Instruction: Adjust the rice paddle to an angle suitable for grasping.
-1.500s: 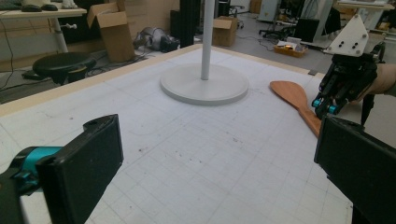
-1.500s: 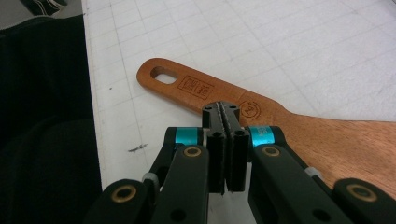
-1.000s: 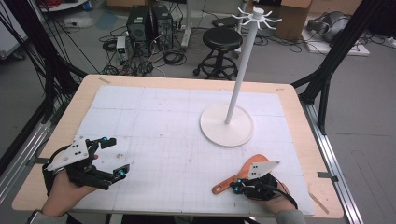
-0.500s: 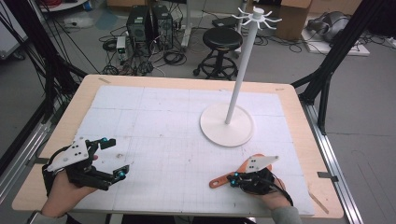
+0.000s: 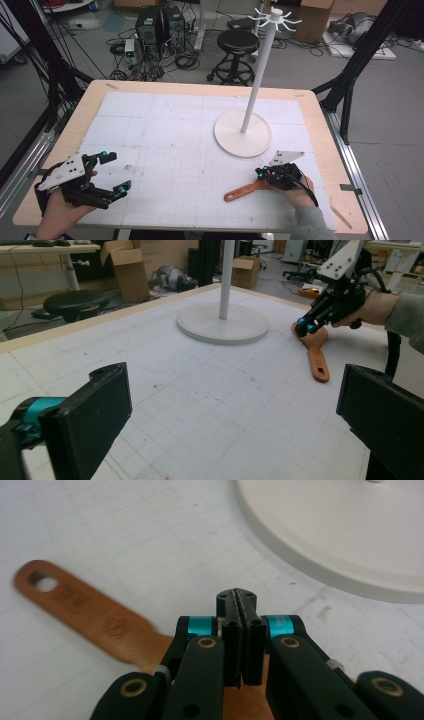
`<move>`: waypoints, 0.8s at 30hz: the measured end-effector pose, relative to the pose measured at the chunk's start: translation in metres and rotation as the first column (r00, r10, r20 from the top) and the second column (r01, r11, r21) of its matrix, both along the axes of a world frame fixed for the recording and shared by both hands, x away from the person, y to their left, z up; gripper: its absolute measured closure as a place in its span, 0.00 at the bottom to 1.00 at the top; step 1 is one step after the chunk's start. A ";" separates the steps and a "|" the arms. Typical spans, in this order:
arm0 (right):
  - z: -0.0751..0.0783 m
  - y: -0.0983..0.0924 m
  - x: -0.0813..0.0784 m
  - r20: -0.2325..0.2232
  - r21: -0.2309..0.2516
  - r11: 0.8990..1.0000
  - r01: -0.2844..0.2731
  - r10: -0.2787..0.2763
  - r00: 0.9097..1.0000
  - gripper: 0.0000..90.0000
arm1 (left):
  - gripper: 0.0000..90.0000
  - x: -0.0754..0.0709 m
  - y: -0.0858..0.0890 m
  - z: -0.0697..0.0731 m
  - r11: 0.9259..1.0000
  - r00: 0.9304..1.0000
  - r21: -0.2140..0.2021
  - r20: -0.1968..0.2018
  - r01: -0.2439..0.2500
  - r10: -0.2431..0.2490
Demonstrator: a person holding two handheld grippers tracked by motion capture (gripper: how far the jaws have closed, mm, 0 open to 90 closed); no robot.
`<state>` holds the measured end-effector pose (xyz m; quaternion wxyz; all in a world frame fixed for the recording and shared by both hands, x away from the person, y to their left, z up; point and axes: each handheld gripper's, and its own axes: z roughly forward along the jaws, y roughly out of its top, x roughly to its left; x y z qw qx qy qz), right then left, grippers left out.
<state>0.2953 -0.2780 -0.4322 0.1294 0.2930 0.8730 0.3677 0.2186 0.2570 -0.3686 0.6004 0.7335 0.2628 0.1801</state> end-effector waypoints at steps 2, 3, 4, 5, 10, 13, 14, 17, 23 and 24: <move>-0.002 -0.003 0.006 -0.003 0.009 1.000 0.016 -0.016 1.000 0.99 | 0.02 -0.002 0.000 0.000 1.000 1.000 0.001 0.001 -0.002 0.002; -0.002 -0.003 0.006 -0.003 0.009 1.000 0.016 -0.016 1.000 0.99 | 0.02 -0.002 0.000 0.000 1.000 1.000 0.001 0.001 -0.002 0.002; -0.004 -0.004 0.012 -0.009 0.008 1.000 0.026 -0.026 1.000 0.99 | 0.02 -0.004 0.000 -0.001 1.000 1.000 0.007 -0.003 -0.002 0.002; -0.005 -0.004 0.013 -0.012 0.003 1.000 0.029 -0.029 0.999 0.99 | 0.02 -0.004 0.000 -0.002 1.000 1.000 0.010 -0.006 -0.003 0.004; -0.007 -0.003 0.021 -0.005 -0.036 0.998 0.043 -0.044 0.999 0.99 | 0.02 -0.005 0.003 -0.004 1.000 1.000 0.004 -0.015 -0.017 0.017; -0.008 -0.004 0.021 -0.004 -0.034 0.998 0.043 -0.043 0.999 0.99 | 0.02 -0.005 0.005 -0.005 1.000 1.000 0.001 -0.016 -0.023 0.023; -0.007 -0.003 0.018 -0.001 -0.051 0.998 0.043 -0.043 0.999 0.99 | 0.02 -0.005 0.005 -0.005 1.000 1.000 0.001 -0.015 -0.024 0.024; -0.007 -0.005 0.014 -0.006 -0.056 0.997 0.046 -0.046 0.999 0.99 | 0.02 -0.005 0.003 -0.005 1.000 1.000 0.009 -0.014 -0.018 0.019; -0.008 -0.009 0.002 -0.017 -0.031 0.997 0.064 -0.065 0.998 1.00 | 0.02 -0.003 0.000 -0.003 1.000 1.000 0.017 -0.009 -0.013 0.013; -0.008 -0.009 0.002 -0.017 -0.031 0.997 0.064 -0.065 0.998 1.00 | 0.02 -0.003 0.000 -0.003 1.000 1.000 0.017 -0.009 -0.013 0.013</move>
